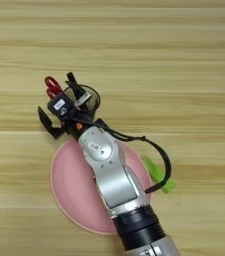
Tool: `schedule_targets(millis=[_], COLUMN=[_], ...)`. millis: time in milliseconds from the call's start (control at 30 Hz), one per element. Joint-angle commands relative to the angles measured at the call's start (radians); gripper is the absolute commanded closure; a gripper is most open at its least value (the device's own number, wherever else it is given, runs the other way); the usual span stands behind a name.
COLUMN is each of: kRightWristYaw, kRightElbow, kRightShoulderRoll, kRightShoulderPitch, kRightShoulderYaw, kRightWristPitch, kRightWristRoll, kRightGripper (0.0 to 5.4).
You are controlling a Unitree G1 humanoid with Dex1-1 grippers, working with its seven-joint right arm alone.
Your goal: Move the objects on the table
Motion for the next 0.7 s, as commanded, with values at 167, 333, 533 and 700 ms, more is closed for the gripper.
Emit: schedule_targets(millis=[167,333,533,700], kRightWristYaw=[-0.017,-0.018,-0.021,-0.023], kRightElbow=[-0.036,-0.036,-0.041,-0.042], kRightShoulderRoll=[0.005,0.007,0.008,0.011], kRightShoulderPitch=[-0.067,-0.066,-0.065,-0.065], kRightShoulderYaw=[-0.024,-0.026,-0.028,-0.028], kRightWristPitch=[-0.041,-0.044,-0.046,-0.047], kRightWristRoll=[0.015,0.016,0.015,0.012], kRightGripper=[1.35,1.89,2.49,2.99])
